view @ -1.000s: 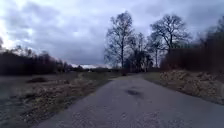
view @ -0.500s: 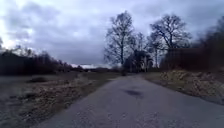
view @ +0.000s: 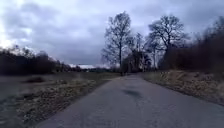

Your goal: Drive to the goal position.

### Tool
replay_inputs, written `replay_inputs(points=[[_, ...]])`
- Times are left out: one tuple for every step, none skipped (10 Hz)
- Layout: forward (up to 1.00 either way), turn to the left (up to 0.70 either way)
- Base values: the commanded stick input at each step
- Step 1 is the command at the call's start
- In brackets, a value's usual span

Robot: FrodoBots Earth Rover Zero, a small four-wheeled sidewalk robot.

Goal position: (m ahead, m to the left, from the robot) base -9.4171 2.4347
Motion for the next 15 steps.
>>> replay_inputs(points=[[0.00,-0.50],[0.00,-0.50],[0.00,-0.50],[0.00,-0.50],[0.00,-0.50],[0.00,-0.50],[0.00,-0.50],[0.00,-0.50],[0.00,-0.50],[0.00,-0.50],[0.00,-0.50],[0.00,-0.50],[0.00,-0.50],[0.00,-0.50],[0.00,-0.50]])
